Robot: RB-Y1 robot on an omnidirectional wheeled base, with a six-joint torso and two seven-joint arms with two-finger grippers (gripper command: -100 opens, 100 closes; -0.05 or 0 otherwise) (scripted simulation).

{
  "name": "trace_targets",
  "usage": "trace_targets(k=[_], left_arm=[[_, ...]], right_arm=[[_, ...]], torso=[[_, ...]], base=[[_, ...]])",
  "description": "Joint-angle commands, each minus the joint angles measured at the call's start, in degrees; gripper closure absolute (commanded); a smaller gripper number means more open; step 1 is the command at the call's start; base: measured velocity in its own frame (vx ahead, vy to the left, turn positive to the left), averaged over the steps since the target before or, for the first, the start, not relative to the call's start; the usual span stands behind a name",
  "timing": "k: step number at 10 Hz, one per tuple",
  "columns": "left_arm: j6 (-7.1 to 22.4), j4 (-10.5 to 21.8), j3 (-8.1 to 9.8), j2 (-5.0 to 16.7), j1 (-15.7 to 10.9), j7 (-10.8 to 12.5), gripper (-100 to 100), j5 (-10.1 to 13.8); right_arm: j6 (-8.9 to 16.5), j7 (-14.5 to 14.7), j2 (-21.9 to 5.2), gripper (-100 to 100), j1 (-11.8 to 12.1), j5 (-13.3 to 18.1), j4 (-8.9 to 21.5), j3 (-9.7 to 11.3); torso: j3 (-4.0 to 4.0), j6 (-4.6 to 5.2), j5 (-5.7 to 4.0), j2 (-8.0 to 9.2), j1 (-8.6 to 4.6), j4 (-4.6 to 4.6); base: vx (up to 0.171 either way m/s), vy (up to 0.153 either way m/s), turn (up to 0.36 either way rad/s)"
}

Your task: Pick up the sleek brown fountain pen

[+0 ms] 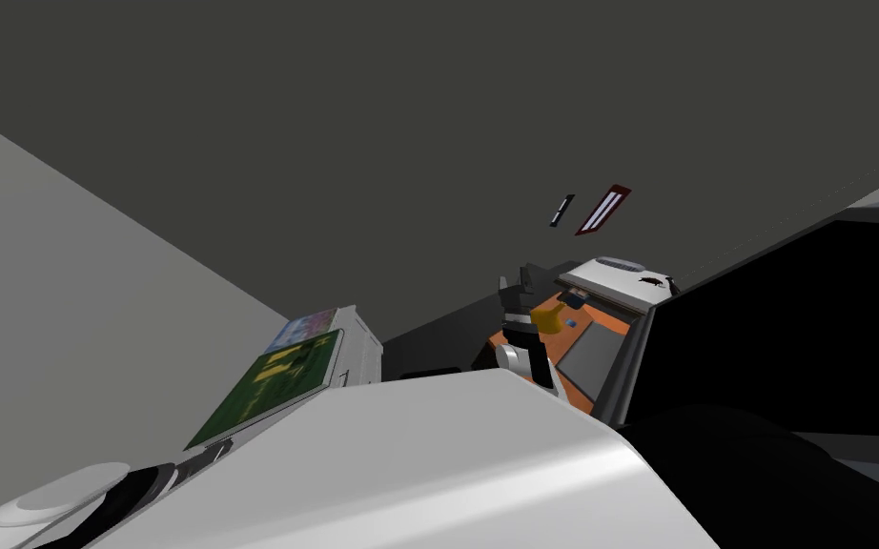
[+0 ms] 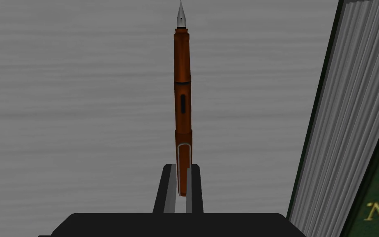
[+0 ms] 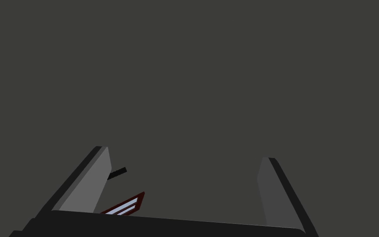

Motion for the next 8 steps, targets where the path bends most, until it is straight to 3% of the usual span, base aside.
trace_targets(k=[1,3,4,5,7,8], left_arm=[[0.0,0.0,0.00,0.0,0.0,0.0,100,0.0],[0.0,0.0,0.04,0.0,-0.1,0.0,100,0.0],[0.0,0.0,0.04,0.0,0.0,0.0,0,0.0],[-1.7,-1.4,0.19,1.8,0.2,0.3,100,0.4],[-1.4,-1.7,0.15,2.0,0.3,0.4,100,0.4],[-1.6,-1.8,0.17,2.1,0.3,0.5,0,0.4]], right_arm=[[0.0,0.0,0.0,0,0.0,0.0,0.0,0.0],[0.0,0.0,0.0,0,0.0,0.0,0.0,0.0],[0.0,0.0,0.0,0,0.0,0.0,0.0,0.0],[0.0,0.0,0.0,0,0.0,0.0,0.0,0.0],[0.0,0.0,0.0,0,0.0,0.0,0.0,0.0],[0.0,0.0,0.0,0,0.0,0.0,0.0,0.0]], torso=[[0.00,0.00,0.00,0.00,0.00,0.00],[0.00,-0.04,0.02,0.02,0.02,-0.02],[0.00,-0.04,0.02,0.02,0.02,-0.02],[0.00,-0.04,0.02,0.02,0.02,-0.02],[-0.03,-0.06,0.00,-0.03,0.04,-0.03],[-0.02,-0.05,0.03,-0.01,0.03,-0.03]], base=[[0.000,0.000,0.000],[0.000,0.000,0.000],[0.000,0.000,0.000],[0.014,0.016,0.045],[0.010,0.008,0.030],[0.000,0.000,0.000]])
